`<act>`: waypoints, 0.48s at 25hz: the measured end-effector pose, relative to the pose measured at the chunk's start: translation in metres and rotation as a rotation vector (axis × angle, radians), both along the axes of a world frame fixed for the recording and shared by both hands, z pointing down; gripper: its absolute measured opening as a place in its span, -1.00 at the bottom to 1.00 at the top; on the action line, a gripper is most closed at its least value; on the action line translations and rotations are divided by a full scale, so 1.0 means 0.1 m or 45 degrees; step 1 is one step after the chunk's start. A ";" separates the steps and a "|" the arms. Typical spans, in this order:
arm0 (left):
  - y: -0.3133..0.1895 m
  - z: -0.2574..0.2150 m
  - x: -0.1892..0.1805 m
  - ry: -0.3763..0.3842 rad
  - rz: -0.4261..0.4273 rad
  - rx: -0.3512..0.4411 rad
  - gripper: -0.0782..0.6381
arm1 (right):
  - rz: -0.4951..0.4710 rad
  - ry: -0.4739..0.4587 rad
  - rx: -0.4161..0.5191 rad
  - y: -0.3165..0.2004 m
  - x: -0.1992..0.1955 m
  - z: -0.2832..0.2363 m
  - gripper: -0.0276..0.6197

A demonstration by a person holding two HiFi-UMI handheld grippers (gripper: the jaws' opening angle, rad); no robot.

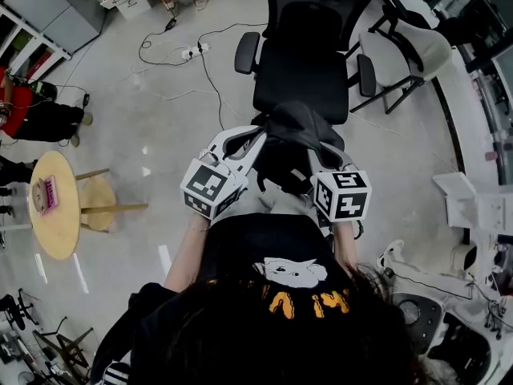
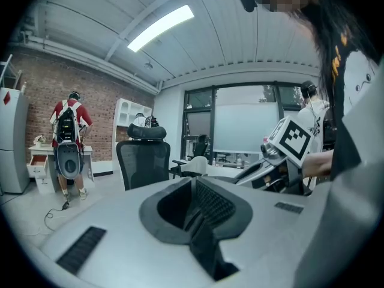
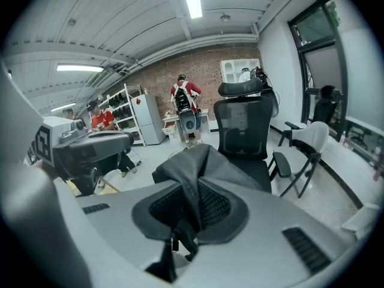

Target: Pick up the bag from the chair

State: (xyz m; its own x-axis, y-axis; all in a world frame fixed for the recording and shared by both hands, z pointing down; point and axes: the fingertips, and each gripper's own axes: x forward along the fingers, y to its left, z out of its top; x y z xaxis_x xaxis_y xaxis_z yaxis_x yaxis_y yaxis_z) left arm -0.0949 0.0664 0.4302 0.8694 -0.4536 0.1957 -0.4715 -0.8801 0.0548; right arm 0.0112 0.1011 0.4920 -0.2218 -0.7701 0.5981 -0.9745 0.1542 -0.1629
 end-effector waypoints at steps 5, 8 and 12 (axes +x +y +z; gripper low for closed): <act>0.03 0.01 -0.01 0.005 0.016 0.002 -0.70 | 0.001 -0.009 -0.010 -0.01 -0.04 0.03 -0.80; 0.05 0.02 -0.01 0.004 0.028 0.005 -0.70 | -0.008 -0.012 -0.024 -0.01 -0.07 0.07 -0.80; 0.03 0.04 0.01 0.006 0.032 0.008 -0.70 | -0.037 -0.015 -0.042 -0.10 -0.06 0.13 -0.80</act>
State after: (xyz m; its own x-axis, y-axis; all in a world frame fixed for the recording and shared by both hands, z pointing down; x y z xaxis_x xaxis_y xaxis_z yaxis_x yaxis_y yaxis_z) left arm -0.0942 0.0690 0.4342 0.8817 -0.4325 0.1886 -0.4487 -0.8922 0.0516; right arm 0.0055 0.0913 0.5053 -0.2509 -0.7433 0.6200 -0.9677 0.1768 -0.1796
